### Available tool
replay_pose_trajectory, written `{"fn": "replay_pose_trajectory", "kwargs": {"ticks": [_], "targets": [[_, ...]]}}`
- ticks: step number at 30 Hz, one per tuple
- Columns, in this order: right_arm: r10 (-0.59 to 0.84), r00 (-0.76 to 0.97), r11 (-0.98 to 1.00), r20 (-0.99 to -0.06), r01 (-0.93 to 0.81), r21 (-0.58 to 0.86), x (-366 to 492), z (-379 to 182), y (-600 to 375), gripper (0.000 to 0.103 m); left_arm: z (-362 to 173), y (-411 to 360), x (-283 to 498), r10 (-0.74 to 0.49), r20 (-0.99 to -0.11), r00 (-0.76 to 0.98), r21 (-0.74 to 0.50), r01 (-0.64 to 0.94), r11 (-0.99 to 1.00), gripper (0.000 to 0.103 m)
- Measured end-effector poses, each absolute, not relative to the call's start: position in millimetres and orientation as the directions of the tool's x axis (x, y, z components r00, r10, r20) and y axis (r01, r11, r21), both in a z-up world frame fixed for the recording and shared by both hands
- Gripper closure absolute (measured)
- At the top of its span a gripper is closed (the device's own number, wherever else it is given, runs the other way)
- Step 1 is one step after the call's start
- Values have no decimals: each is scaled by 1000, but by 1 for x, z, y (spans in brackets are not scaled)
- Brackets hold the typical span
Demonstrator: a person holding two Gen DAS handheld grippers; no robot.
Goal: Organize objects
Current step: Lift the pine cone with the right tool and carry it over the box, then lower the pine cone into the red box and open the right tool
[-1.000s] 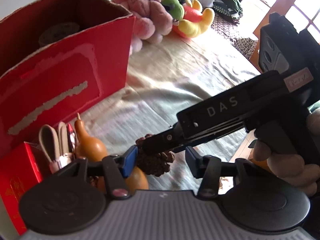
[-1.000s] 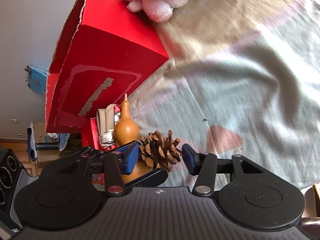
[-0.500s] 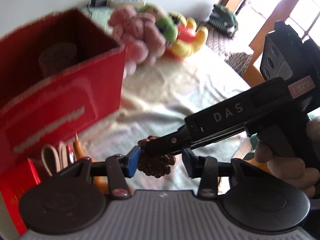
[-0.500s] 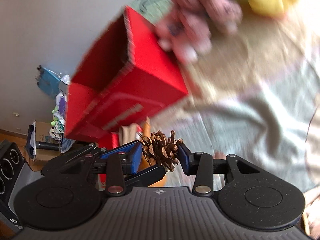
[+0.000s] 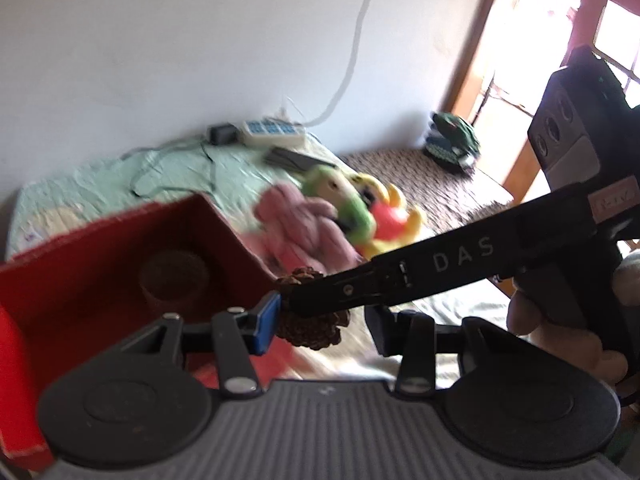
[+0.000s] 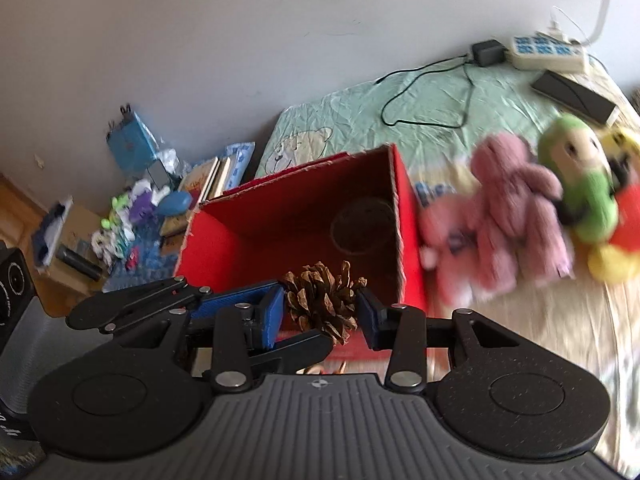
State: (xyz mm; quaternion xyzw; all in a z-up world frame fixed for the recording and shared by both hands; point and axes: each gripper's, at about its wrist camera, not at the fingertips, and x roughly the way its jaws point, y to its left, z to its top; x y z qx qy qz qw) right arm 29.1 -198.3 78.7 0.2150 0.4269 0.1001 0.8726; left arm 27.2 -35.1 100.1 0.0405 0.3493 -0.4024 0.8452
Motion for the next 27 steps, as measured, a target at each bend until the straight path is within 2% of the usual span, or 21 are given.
{"fn": "replay_pose_trajectory", "kwargs": {"ticks": [9,19,27], "targets": [[331,418,940,-846,-66,335,102,48,-176,60,62,-12,89,-629,-653,423,-332,586,739,59],[175,242,967,-954,-226,120,129,29,-148,62,7,-8,123,-674,-674,302,-515,461,722,59],[86,189,953,-978,-301,25,133,21,-134,62,-10,-25,122,-652,-711,266,-486,484,728,59]]}}
